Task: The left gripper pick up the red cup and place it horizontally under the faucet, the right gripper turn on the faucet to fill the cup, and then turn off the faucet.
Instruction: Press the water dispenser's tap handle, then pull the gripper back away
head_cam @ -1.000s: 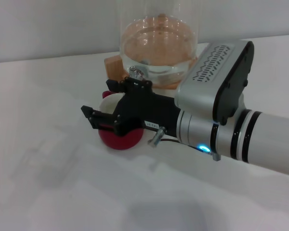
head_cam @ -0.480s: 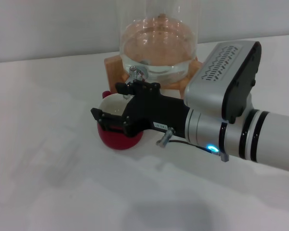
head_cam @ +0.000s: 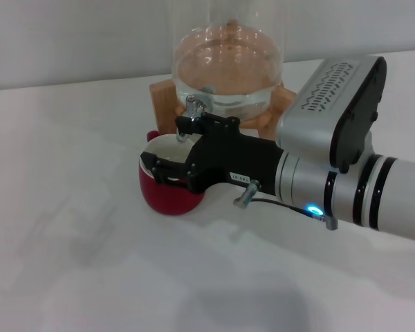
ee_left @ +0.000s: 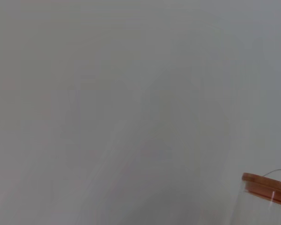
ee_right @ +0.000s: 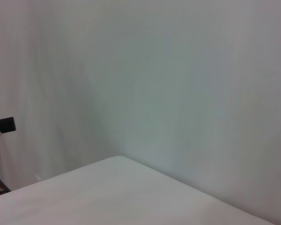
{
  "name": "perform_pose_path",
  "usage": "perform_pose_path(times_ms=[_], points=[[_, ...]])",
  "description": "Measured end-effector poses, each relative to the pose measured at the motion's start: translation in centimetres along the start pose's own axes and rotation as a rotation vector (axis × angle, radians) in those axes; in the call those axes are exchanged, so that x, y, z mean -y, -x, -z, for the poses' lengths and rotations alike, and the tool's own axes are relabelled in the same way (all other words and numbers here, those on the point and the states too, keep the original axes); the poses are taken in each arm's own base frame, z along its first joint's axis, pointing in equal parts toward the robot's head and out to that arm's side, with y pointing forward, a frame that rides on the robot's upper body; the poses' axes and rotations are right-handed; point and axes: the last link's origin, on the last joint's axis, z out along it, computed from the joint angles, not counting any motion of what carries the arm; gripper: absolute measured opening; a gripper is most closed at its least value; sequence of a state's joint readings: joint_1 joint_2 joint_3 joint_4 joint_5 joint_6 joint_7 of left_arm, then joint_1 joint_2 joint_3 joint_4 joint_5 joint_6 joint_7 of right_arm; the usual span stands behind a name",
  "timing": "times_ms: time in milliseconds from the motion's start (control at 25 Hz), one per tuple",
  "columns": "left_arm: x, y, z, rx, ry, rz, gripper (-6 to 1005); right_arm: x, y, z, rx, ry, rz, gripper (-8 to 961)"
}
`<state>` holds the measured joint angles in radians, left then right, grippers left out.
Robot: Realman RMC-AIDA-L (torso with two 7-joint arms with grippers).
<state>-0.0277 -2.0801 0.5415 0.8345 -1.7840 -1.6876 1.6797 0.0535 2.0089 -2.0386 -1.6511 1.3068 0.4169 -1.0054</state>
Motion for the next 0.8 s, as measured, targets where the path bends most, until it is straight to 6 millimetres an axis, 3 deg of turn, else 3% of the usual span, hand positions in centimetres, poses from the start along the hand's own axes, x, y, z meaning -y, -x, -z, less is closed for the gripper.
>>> perform_pose_path(times_ms=[800], points=[[0.0,0.1,0.0,0.010,0.001,0.001,772,0.8,-0.1,1.0,0.005,-0.041,-0.012,766]])
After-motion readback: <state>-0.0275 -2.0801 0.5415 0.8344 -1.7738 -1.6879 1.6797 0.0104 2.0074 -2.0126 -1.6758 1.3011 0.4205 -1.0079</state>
